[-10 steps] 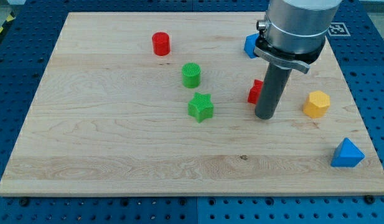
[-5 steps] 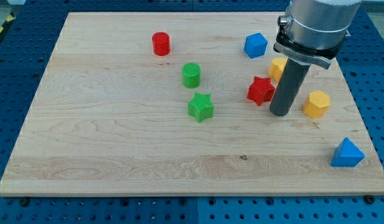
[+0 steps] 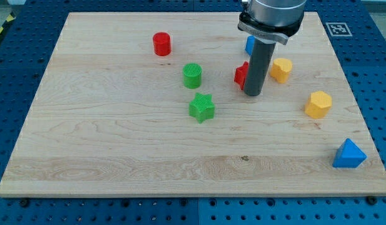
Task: Put the red star horizontally to the right side of the red circle
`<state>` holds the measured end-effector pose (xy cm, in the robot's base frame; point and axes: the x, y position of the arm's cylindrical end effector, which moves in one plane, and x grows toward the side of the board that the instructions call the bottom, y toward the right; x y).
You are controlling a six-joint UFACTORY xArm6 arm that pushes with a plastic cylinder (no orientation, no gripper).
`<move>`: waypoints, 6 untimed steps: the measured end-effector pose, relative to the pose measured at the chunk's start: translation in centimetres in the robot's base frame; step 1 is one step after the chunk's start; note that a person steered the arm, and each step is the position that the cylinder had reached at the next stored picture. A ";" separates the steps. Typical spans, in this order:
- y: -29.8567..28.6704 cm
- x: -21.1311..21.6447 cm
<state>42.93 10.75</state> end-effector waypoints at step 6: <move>1.3 -5.7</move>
<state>37.24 12.10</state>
